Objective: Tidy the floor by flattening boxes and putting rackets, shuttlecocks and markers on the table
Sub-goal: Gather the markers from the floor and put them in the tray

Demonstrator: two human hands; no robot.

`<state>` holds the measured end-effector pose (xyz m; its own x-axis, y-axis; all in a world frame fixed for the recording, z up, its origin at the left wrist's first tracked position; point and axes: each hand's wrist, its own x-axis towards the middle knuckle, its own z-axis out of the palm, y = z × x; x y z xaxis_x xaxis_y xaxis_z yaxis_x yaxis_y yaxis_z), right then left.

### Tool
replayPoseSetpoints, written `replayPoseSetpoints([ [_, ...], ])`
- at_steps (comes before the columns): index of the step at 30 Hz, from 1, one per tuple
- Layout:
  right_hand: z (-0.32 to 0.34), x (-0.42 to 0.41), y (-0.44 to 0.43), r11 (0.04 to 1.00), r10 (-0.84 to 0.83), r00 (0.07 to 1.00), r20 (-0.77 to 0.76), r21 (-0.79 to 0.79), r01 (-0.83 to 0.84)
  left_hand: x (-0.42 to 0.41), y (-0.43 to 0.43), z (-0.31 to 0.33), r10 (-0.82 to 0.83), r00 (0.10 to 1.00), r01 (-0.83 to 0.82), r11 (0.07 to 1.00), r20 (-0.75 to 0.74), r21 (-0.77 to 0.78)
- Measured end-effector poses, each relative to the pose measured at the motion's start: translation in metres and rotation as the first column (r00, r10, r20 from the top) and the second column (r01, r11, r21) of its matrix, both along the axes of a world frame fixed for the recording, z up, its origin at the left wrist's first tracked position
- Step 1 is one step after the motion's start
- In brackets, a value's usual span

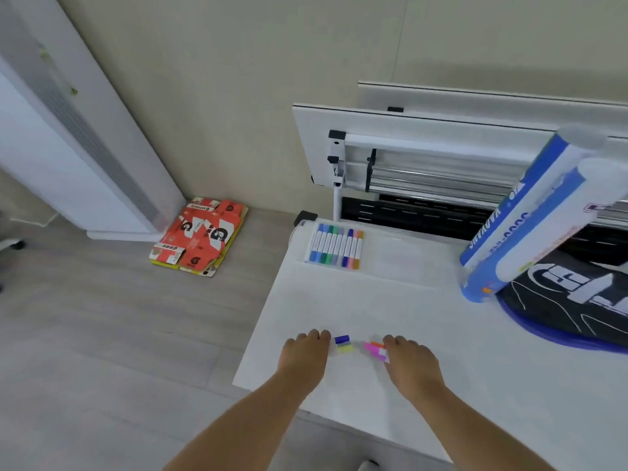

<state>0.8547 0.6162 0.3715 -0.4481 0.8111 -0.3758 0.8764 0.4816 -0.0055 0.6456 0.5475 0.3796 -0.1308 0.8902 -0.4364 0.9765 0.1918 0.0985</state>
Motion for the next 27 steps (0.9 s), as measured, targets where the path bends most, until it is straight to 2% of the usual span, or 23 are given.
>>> replayPoseSetpoints([
  [5, -0.027, -0.015, 0.043, 0.982, -0.172, 0.984, -0.044, -0.086, 0.168, -0.001, 0.051, -0.026, 0.147, 0.985, -0.141, 0.987, 0.09, -0.075],
  [10, -0.037, -0.053, 0.068, 0.926, -0.359, 0.927, -0.106, -0.162, 0.341, -0.021, 0.092, -0.039, 0.248, 0.961, -0.24, 0.968, 0.125, -0.076],
  [14, -0.036, -0.084, 0.073, 0.888, -0.451, 0.884, -0.125, -0.156, 0.432, -0.041, 0.115, -0.039, 0.244, 0.95, -0.23, 0.969, 0.196, -0.089],
  [18, -0.034, -0.103, 0.081, 0.859, -0.51, 0.844, -0.169, -0.162, 0.486, -0.056, 0.13, -0.043, 0.161, 0.95, -0.135, 0.984, 0.268, -0.113],
  [22, -0.033, -0.108, 0.088, 0.855, -0.518, 0.848, -0.114, -0.112, 0.507, -0.071, 0.135, -0.047, 0.08, 0.952, -0.056, 0.995, 0.294, -0.087],
  [27, -0.032, -0.101, 0.088, 0.852, -0.522, 0.85, -0.07, -0.087, 0.516, -0.083, 0.14, -0.045, 0.171, 0.905, -0.157, 0.985, 0.39, -0.068],
])
